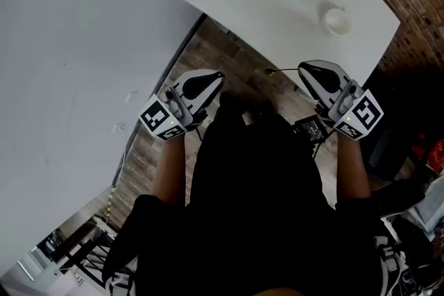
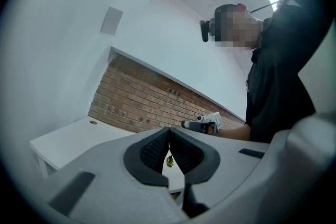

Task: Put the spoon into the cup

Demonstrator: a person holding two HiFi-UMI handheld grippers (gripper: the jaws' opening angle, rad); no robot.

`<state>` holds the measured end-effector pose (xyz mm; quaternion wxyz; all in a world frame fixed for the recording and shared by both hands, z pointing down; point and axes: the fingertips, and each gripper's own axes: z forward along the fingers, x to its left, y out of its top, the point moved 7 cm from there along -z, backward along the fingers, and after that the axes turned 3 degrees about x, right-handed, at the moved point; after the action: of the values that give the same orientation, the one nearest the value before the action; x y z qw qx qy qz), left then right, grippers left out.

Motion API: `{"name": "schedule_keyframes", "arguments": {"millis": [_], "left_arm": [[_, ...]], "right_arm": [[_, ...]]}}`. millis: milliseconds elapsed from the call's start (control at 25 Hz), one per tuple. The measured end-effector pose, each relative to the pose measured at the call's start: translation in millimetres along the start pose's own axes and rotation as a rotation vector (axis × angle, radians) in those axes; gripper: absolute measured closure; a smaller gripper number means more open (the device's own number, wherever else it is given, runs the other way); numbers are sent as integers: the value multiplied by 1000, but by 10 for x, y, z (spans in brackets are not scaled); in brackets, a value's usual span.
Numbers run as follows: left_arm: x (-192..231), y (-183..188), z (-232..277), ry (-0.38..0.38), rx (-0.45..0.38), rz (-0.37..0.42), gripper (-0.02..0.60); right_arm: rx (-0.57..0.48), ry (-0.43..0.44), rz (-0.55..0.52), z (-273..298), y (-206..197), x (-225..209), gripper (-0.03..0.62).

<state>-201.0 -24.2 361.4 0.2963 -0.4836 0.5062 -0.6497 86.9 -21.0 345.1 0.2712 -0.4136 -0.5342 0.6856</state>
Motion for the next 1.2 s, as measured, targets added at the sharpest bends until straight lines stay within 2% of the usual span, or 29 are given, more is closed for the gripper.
{"name": "schedule_keyframes", "arguments": {"millis": [160,400,720,880,1000,1080,1200], "left_arm": [[477,161,275,-83,-4,-22,565],[1200,430,736,-352,23,-38,565],[1832,746,1104,-583,65,-70,565],[1999,673,1315,-687,96,-115,565],[1984,526,1464,-780,154,-83,565],[1930,442,1535,-836,175,-72,565],[1860,378,1628,-867,172,-90,565]], "right_arm": [[-10,-84,-2,80,86,-220,585],[-57,-347,6,246,292,-343,585],[-91,-561,15,597,497,-367,585],[-66,-703,12,613,475,-303,585],[-22,-824,-6,593,394,-203,585],[-20,-870,-7,556,370,-92,585],[-37,-894,-9,466,367,-16,585]]}}
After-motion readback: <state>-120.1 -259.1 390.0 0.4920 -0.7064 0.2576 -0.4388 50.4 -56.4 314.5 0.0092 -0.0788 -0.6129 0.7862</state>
